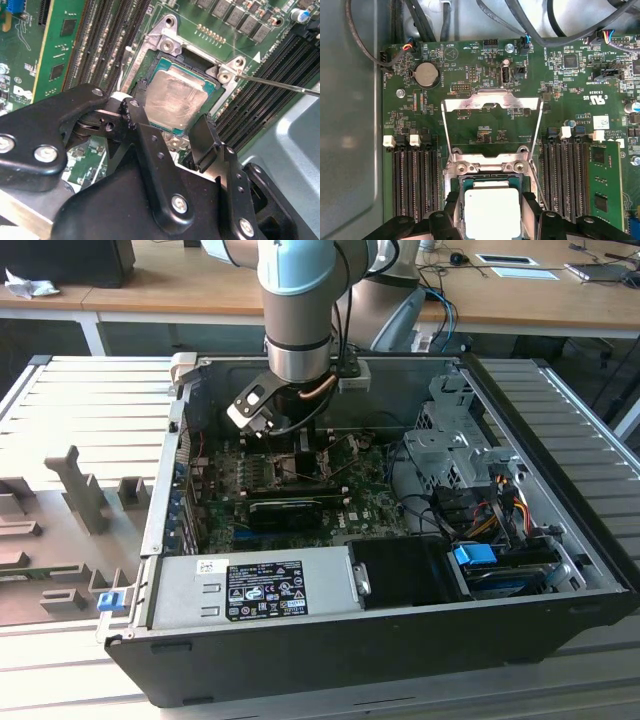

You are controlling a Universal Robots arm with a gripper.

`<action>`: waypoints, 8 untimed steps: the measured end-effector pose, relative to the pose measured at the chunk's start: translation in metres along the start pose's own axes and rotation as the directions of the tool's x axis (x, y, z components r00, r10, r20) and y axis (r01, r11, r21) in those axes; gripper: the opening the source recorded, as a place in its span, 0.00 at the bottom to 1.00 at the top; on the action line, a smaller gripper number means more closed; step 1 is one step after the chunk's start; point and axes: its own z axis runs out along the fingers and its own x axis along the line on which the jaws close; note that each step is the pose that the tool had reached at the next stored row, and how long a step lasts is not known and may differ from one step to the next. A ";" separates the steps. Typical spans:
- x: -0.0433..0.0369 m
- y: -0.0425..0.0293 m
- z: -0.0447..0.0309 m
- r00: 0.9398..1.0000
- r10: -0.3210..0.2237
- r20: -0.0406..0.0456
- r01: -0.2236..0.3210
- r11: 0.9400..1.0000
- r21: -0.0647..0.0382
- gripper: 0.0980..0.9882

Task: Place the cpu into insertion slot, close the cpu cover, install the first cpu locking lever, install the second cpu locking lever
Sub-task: 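Place the cpu into insertion slot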

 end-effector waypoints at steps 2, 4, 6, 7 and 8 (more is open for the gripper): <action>0.0000 0.0000 -0.0006 1.000 0.000 0.000 0.000 1.000 0.000 0.57; 0.0001 0.0003 -0.0037 1.000 0.000 0.000 0.000 1.000 0.000 0.57; 0.0001 0.0005 -0.0069 1.000 0.000 0.000 0.000 1.000 0.000 0.57; 0.0002 0.0006 -0.0084 1.000 0.000 0.000 0.000 1.000 0.000 0.55; 0.0002 0.0006 -0.0091 1.000 0.000 0.000 0.000 1.000 0.000 0.55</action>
